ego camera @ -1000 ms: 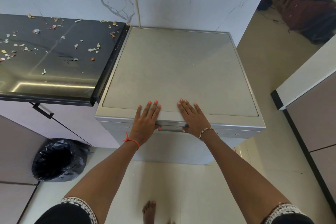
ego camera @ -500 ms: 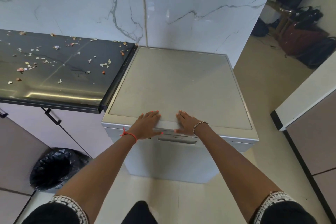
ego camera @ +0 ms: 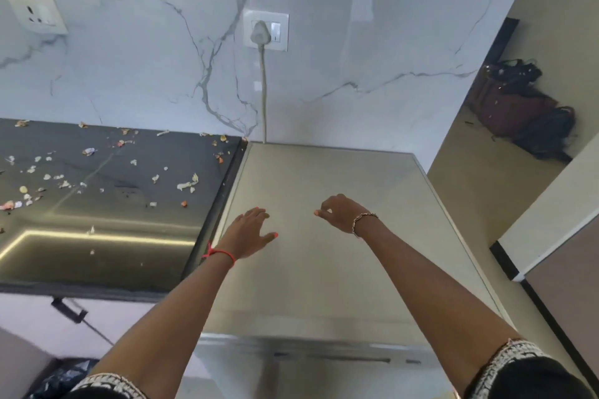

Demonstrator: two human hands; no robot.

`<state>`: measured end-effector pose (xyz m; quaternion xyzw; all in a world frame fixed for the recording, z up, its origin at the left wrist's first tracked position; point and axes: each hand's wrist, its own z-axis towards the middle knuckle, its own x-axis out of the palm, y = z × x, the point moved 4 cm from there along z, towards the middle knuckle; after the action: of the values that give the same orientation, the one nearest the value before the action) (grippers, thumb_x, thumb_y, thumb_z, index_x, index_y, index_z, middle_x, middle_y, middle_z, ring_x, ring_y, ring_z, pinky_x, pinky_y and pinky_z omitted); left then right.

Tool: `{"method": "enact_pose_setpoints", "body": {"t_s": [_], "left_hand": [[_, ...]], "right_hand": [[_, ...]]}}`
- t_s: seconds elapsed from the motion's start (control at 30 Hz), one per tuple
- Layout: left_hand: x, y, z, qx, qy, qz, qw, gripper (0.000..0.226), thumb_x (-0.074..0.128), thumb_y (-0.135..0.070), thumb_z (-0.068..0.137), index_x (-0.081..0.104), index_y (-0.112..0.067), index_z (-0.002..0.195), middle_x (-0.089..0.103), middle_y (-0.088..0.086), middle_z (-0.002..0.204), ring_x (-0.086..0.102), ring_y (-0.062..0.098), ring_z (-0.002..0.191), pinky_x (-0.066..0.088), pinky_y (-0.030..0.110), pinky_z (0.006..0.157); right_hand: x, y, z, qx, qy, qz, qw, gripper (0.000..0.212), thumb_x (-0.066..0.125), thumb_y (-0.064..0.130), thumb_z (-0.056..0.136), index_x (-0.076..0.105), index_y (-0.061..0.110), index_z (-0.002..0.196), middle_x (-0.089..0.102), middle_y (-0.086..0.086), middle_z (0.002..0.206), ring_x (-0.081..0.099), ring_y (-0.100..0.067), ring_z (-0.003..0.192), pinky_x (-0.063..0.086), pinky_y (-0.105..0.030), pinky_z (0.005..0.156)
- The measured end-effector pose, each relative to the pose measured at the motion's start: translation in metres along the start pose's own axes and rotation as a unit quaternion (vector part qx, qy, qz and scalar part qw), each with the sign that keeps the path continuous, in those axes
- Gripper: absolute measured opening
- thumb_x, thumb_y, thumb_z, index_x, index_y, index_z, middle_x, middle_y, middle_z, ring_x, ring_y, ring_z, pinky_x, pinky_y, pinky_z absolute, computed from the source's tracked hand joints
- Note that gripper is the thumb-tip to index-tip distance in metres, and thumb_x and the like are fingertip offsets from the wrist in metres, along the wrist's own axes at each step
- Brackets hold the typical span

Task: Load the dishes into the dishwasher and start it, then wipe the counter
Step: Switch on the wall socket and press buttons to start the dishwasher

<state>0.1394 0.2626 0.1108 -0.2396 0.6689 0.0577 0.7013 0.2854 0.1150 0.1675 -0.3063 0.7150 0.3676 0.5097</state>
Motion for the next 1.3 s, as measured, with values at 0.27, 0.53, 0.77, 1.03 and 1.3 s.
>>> {"method": "enact_pose_setpoints", "body": {"t_s": [0.27, 0.53, 0.77, 1.03, 1.3], "left_hand": [[-0.027, 0.059, 0.085, 0.016, -0.008, -0.008, 1.0, 0.055, 0.048, -0.041, 0.095, 0.039, -0.008, 0.138, 0.034, 0.005, 0.149, 0.023, 0.017, 0.141, 0.018, 0.03, 0.115], [-0.01, 0.092, 0.145, 0.0, 0.007, -0.031, 0.999, 0.058, 0.045, -0.042, 0.096, 0.034, -0.009, 0.142, 0.028, 0.005, 0.152, 0.017, 0.017, 0.143, 0.014, 0.03, 0.117], [-0.006, 0.104, 0.195, 0.003, 0.013, -0.042, 0.999, 0.059, 0.044, -0.04, 0.096, 0.029, -0.008, 0.144, 0.023, 0.005, 0.154, 0.013, 0.018, 0.144, 0.011, 0.031, 0.117], [0.012, 0.106, 0.247, 0.012, 0.0, -0.08, 0.997, 0.096, -0.002, -0.073, 0.08, 0.01, -0.008, 0.149, 0.002, 0.005, 0.158, -0.001, 0.017, 0.146, -0.003, 0.023, 0.114], [0.039, 0.111, 0.261, -0.021, -0.013, -0.025, 0.999, 0.127, -0.042, -0.075, 0.049, 0.002, -0.012, 0.15, -0.006, 0.001, 0.158, -0.007, 0.013, 0.145, -0.012, 0.024, 0.111]], "right_hand": [[-0.091, 0.025, 0.103, -0.012, -0.157, 0.024, 0.987, 0.036, 0.043, 0.03, 0.097, 0.063, 0.001, 0.103, 0.062, -0.017, 0.111, 0.058, -0.031, 0.104, 0.044, -0.036, 0.088], [-0.154, 0.048, 0.182, -0.115, -0.288, -0.056, 0.949, 0.042, 0.043, 0.021, 0.098, 0.041, 0.002, 0.135, 0.035, -0.011, 0.147, 0.025, -0.02, 0.141, 0.023, -0.029, 0.111], [-0.186, 0.061, 0.25, -0.121, -0.346, -0.1, 0.925, 0.052, 0.039, 0.021, 0.098, 0.024, 0.002, 0.145, 0.018, -0.011, 0.155, 0.011, -0.022, 0.145, 0.012, -0.032, 0.118], [-0.218, 0.054, 0.317, -0.052, -0.367, -0.218, 0.903, 0.075, 0.033, 0.044, 0.097, -0.007, 0.005, 0.147, -0.01, -0.009, 0.157, -0.01, -0.021, 0.145, -0.009, -0.035, 0.116], [-0.231, 0.05, 0.355, -0.042, -0.384, -0.296, 0.874, 0.081, 0.032, 0.052, 0.095, -0.008, 0.004, 0.147, -0.006, -0.009, 0.157, -0.005, -0.022, 0.145, -0.01, -0.036, 0.114]]}}
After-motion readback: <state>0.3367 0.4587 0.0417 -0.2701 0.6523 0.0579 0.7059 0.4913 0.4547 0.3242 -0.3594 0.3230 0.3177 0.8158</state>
